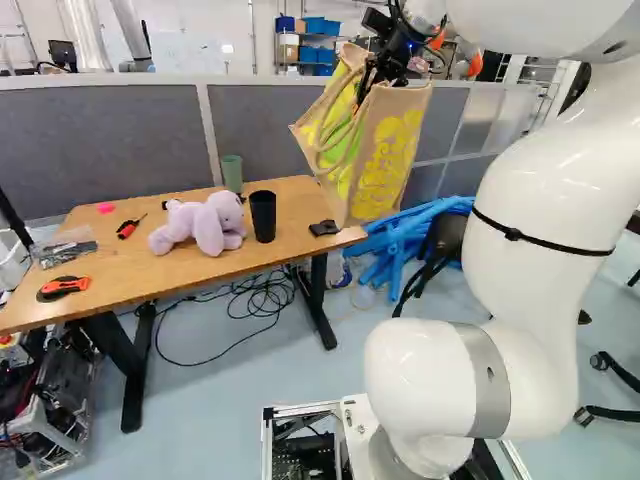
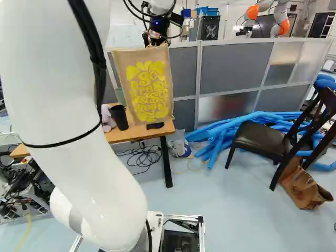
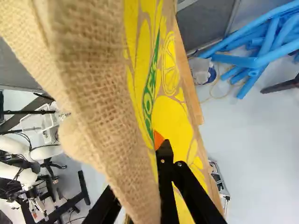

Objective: Pick up the bag on the ground and place it on the table

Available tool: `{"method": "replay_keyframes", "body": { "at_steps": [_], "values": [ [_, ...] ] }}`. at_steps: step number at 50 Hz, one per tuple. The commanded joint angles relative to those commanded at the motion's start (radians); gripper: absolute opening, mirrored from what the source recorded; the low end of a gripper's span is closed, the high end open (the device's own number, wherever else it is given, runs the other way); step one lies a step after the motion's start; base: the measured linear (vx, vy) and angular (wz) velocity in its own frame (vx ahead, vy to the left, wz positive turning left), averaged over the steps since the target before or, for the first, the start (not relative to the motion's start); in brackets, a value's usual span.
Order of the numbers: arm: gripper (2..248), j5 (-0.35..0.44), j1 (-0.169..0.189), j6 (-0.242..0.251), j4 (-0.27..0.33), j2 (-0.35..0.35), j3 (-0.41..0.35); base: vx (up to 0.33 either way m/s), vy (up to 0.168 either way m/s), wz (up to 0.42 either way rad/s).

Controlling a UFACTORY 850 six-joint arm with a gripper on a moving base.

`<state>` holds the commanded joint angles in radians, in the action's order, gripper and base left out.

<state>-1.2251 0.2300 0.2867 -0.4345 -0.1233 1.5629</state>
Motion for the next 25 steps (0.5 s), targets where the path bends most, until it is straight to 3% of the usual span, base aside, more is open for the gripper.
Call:
{"method": "replay_keyframes", "body": {
  "at_steps": [25],
  "values": [
    [22, 0.000, 0.000, 0.000, 0.000, 0.000, 0.000, 0.088, 0.000, -0.011]
  ]
}}
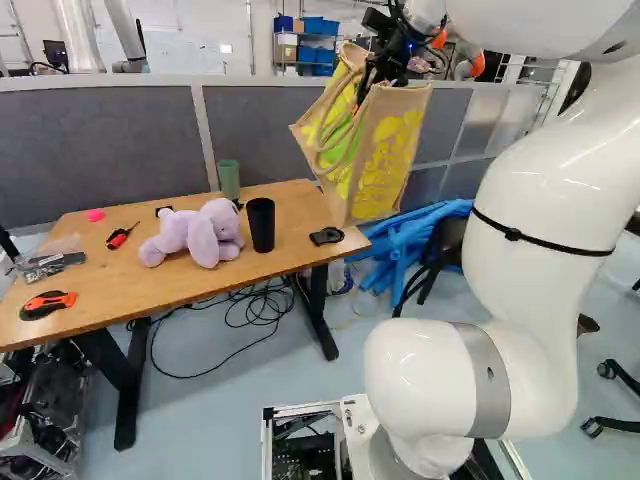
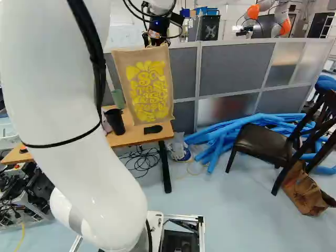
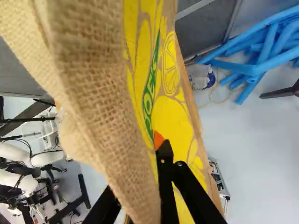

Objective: Pick up the bag on the ground and place it on the table

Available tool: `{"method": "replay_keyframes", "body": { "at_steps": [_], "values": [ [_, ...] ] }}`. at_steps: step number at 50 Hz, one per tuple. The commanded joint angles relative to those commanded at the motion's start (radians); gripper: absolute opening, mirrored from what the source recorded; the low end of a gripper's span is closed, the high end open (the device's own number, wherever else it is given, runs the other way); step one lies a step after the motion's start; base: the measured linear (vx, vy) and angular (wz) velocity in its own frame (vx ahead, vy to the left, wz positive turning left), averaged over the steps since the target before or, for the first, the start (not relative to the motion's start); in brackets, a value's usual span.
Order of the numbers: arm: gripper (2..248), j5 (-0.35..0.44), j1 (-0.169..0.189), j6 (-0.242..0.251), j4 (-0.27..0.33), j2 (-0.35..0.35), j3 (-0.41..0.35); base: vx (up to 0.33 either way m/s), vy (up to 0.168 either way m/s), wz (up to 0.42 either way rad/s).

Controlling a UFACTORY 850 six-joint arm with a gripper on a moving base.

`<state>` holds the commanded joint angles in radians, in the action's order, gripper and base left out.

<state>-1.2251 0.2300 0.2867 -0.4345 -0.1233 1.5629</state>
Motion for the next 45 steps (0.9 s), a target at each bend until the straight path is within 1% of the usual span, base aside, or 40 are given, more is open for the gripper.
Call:
{"method": "replay_keyframes", "body": {
  "at_steps": [18, 45],
  "values": [
    [22, 0.000, 0.000, 0.000, 0.000, 0.000, 0.000, 0.051, 0.022, -0.026],
    [22, 0.000, 0.000, 0.000, 0.000, 0.000, 0.000, 0.082, 0.051, -0.012]
  ]
}}
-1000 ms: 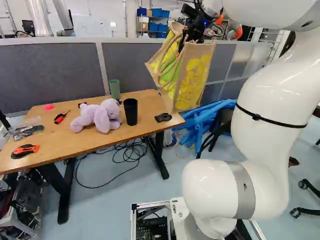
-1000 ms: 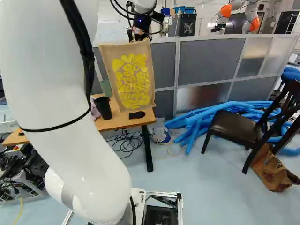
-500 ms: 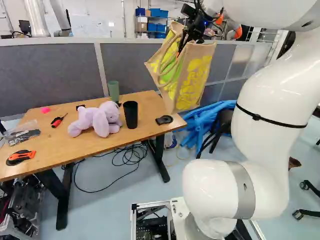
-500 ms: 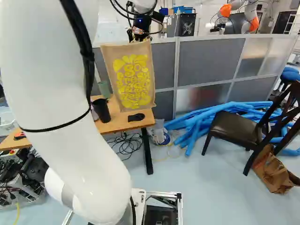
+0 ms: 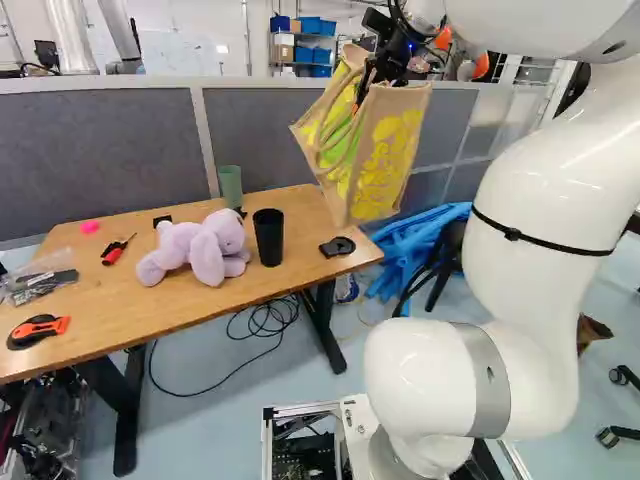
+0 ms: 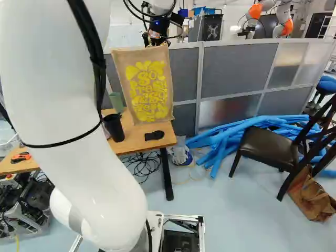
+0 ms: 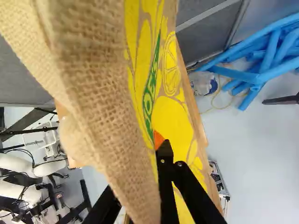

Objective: Pick up the bag on the ground and place it on the table

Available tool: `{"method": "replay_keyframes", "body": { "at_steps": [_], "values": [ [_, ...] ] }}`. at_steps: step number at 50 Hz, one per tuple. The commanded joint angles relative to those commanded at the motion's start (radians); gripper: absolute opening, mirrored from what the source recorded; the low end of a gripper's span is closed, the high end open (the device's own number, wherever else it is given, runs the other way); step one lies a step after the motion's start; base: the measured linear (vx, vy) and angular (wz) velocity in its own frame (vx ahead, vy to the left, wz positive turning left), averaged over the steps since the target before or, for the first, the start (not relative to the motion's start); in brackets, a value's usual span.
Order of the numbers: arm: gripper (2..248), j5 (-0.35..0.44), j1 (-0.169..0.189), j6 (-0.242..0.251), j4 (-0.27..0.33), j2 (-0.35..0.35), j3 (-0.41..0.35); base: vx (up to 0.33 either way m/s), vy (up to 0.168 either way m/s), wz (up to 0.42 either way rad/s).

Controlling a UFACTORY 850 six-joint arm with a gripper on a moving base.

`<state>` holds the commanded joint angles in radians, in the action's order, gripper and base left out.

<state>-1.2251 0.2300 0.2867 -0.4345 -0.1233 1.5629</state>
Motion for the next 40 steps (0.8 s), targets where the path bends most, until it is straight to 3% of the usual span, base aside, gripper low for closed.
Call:
{"method": "replay_keyframes", "body": {
  "at_steps": [16, 40],
  "values": [
    [22, 0.000, -0.003, 0.000, 0.000, -0.006, 0.006, 0.083, 0.052, -0.010],
    [22, 0.000, -0.006, 0.000, 0.000, -0.017, 0.019, 0.003, 0.001, 0.001]
  ]
}}
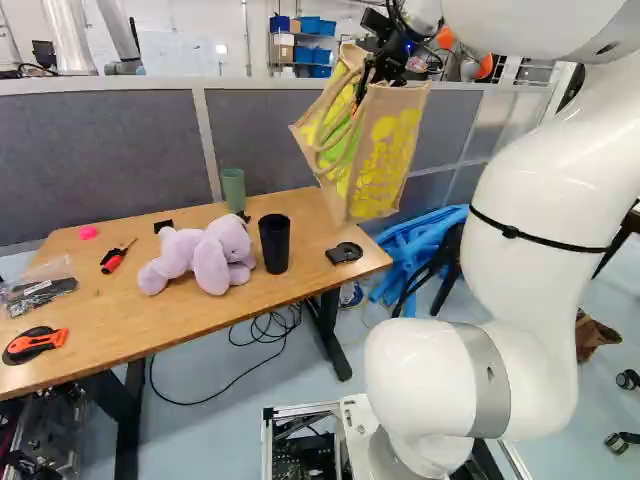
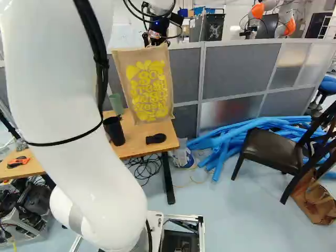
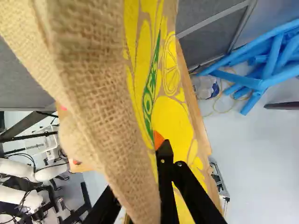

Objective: Pick up the bag on the ground and place it on the table

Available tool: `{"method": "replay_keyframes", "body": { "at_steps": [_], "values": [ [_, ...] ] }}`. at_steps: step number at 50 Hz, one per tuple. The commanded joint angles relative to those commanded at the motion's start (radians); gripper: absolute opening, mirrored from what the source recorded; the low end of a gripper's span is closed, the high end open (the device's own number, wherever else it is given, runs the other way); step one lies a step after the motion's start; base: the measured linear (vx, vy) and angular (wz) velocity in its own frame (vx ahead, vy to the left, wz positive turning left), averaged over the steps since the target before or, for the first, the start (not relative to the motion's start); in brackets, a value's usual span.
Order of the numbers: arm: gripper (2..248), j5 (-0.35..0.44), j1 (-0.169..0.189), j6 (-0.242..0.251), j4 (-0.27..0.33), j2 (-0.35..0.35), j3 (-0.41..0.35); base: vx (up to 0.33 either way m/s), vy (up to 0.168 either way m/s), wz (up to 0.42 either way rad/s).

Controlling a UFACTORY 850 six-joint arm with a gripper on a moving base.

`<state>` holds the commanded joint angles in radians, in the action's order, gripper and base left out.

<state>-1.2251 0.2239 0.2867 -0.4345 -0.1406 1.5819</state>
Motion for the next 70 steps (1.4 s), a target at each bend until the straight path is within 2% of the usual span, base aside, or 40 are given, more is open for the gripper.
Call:
{"method": "replay_keyframes", "body": {
  "at_steps": [23, 70],
  "values": [
    [22, 0.000, -0.024, 0.000, 0.000, -0.044, 0.042, 0.000, 0.000, 0.000],
    [22, 0.000, -0.100, 0.000, 0.000, -0.277, 0.185, 0.000, 0.000, 0.000]
  ]
}}
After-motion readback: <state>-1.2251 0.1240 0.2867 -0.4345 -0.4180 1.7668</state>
